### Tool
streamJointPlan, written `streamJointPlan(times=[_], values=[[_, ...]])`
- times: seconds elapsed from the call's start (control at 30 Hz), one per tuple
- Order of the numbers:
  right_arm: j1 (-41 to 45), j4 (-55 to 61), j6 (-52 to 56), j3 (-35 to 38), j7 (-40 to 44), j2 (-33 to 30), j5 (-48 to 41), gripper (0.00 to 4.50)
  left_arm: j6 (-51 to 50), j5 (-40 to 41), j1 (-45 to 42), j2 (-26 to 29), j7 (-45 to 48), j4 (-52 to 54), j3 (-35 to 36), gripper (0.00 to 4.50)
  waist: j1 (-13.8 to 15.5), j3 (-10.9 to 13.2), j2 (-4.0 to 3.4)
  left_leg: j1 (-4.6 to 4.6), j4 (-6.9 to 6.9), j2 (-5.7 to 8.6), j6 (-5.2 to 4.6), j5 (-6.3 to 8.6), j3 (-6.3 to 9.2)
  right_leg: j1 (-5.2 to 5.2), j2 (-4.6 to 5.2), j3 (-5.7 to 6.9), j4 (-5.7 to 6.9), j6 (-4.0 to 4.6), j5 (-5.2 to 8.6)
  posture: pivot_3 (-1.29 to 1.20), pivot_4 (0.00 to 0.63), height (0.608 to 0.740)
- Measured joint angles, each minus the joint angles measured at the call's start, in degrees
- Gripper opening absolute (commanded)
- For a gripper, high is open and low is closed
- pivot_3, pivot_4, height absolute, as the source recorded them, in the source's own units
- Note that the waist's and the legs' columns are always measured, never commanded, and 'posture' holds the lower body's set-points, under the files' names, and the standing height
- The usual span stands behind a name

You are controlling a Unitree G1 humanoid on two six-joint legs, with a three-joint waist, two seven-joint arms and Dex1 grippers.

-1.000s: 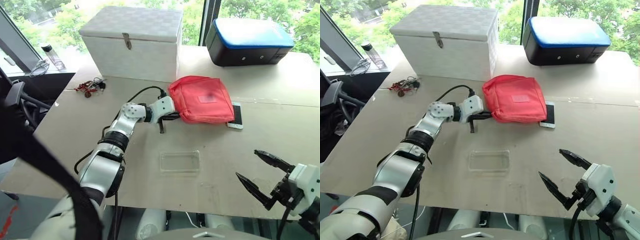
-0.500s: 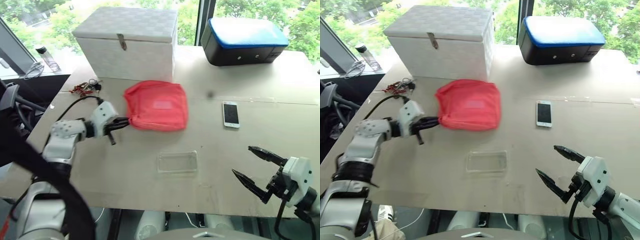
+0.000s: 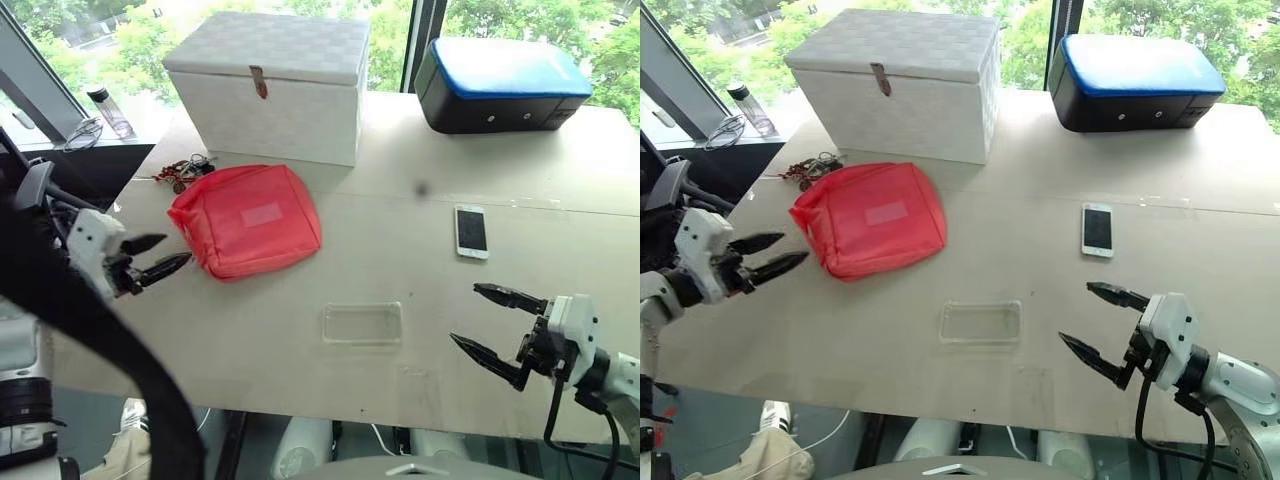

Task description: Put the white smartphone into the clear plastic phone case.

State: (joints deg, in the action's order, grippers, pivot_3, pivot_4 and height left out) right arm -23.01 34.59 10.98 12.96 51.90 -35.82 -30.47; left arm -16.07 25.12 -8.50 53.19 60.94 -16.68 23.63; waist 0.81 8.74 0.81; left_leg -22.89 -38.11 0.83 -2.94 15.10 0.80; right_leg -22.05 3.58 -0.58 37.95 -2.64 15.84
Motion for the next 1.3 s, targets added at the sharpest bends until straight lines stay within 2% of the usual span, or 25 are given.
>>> streamJointPlan(times=[0.03,0.1,0.13,0.23,0.37,0.57,0.67,0.9,0.93,1.3], values=[[-2.1,0.1,0.1,-0.1,1.6,-1.7,0.0,4.5,-15.1,10.1,2.1,2.4,1.4,16.0,-0.2,4.43,0.0,0.1,0.17,-0.18,-0.01,0.0,0.0,0.0,0.04,-0.03,0.0,0.05,-0.04,-0.02,-0.01,0.0,0.15,0.74],[-2.0,0.1,0.1,-0.1,1.6,-1.7,-0.1,4.5,-19.6,13.4,1.5,2.4,0.5,24.7,-3.0,4.43,0.2,0.0,0.08,-0.18,-0.04,0.09,0.0,0.0,0.01,-0.03,0.14,0.03,-0.12,0.03,0.02,0.0,0.15,0.74],[-1.9,0.1,0.1,-0.1,1.5,-1.7,0.0,4.5,-21.6,14.7,1.2,1.5,-0.3,30.9,-6.4,4.43,0.1,0.0,-0.03,-0.14,-0.04,0.13,-0.01,0.01,-0.05,0.03,0.18,-0.03,-0.1,0.03,0.02,0.0,0.15,0.74],[-2.9,0.5,0.1,0.1,1.1,-1.8,0.1,4.5,-27.1,15.4,-0.3,-1.5,-4.0,39.6,-16.3,4.43,-0.2,0.0,-0.1,-0.04,0.04,0.11,-0.01,0.01,-0.09,0.01,0.07,-0.1,-0.02,-0.04,-0.02,0.0,0.15,0.74],[-8.4,3.1,-0.2,0.9,0.9,-2.0,0.9,4.5,-28.4,10.3,-7.1,-3.2,-4.6,43.3,-29.8,4.43,0.1,0.0,-0.2,-0.03,0.09,0.07,0.0,0.0,-0.04,-0.02,-0.07,-0.04,0.03,-0.07,-0.03,0.0,0.15,0.74],[-15.1,5.2,-2.2,3.4,2.2,-3.4,3.5,4.5,-25.2,3.2,-11.0,-5.2,0.0,38.7,-41.8,4.43,0.0,0.0,-0.19,-0.03,0.02,0.1,-0.02,0.0,-0.17,-0.01,-0.12,-0.16,-0.01,-0.1,-0.03,0.0,0.15,0.74],[-16.6,5.9,-2.6,5.5,2.7,-3.6,3.5,4.5,-20.2,-2.3,-11.8,-5.5,2.5,34.6,-46.7,3.6,0.0,0.0,-0.19,0.01,0.01,0.1,-0.02,-0.01,-0.16,0.04,-0.14,-0.15,0.0,-0.09,-0.03,0.0,0.15,0.74],[-17.4,8.5,-2.1,8.9,2.6,-4.3,2.3,4.5,-7.0,-9.9,-11.5,-8.1,5.9,28.8,-50.3,0.25,0.1,-0.2,-0.24,0.23,-0.01,0.08,-0.04,0.0,-0.13,0.31,-0.08,-0.13,-0.08,-0.01,0.03,0.0,0.15,0.74],[-17.6,9.1,-1.6,9.5,2.6,-4.3,2.0,4.5,-5.6,-10.4,-10.8,-8.7,6.3,28.7,-50.9,0.06,0.1,-0.3,-0.33,0.23,-0.01,0.08,-0.04,0.01,-0.14,0.32,-0.05,-0.13,-0.09,0.01,0.04,0.0,0.15,0.74],[-15.8,10.0,0.9,10.3,1.5,-4.5,0.8,4.5,-0.2,-13.1,-7.8,-12.1,5.6,26.4,-48.6,0.06,0.3,-0.9,-0.87,0.26,-0.15,0.07,-0.08,0.0,-0.12,0.39,0.06,-0.08,-0.08,0.11,0.1,0.0,0.15,0.74]])
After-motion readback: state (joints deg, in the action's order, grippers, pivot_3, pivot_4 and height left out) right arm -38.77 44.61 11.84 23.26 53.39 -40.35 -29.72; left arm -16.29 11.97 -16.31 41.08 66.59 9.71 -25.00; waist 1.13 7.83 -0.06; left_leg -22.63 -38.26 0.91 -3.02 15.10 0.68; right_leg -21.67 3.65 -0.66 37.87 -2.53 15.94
